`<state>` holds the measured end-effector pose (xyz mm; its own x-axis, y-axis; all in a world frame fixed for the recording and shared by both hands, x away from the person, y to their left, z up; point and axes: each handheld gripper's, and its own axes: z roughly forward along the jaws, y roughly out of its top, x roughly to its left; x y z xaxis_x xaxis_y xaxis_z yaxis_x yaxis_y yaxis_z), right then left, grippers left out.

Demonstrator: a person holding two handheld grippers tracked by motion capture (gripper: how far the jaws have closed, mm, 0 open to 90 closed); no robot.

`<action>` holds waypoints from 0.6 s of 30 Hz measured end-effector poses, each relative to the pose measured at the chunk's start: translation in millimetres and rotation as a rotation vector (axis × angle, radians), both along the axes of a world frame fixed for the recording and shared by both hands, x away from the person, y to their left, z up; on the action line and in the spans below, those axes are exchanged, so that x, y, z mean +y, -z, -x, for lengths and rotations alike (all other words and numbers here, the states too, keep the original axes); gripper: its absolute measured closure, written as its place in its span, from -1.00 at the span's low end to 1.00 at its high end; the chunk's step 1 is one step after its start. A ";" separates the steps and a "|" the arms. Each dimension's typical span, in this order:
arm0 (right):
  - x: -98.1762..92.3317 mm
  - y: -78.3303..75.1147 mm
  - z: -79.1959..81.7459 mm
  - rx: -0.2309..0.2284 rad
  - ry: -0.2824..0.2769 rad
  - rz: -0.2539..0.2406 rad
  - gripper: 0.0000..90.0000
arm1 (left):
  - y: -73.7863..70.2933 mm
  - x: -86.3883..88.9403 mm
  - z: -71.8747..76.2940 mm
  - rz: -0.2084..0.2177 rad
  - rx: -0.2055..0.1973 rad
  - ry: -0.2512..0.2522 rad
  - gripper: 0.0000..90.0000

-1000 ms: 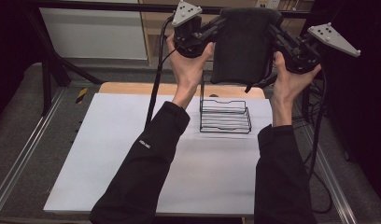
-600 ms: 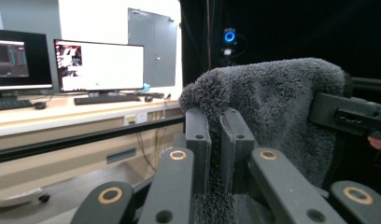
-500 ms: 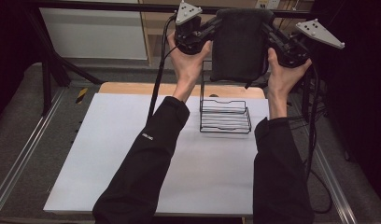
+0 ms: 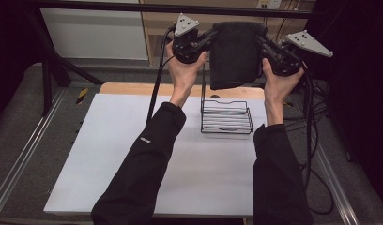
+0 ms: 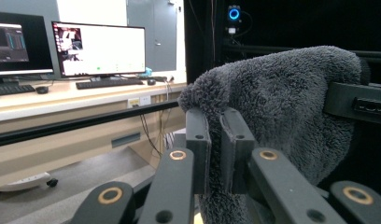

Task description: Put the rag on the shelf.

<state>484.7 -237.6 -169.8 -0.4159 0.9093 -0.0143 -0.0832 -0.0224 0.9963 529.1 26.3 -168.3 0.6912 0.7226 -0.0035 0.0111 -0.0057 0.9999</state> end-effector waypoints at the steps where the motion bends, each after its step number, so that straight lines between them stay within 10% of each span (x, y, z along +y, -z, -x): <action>1: 0.4 2.6 0.2 0.005 0.000 0.005 0.76 | 2.1 0.9 -0.2 -0.018 -0.002 -0.005 0.84; 18: -11.0 25.2 5.6 0.069 -0.014 0.036 0.76 | 22.1 -3.0 11.5 -0.075 -0.003 0.057 0.83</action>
<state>479.1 -248.6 -195.0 -0.4299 0.9027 -0.0177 -0.0142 0.0129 0.9998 517.6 23.3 -190.4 0.7314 0.6800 0.0518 0.0052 -0.0814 0.9967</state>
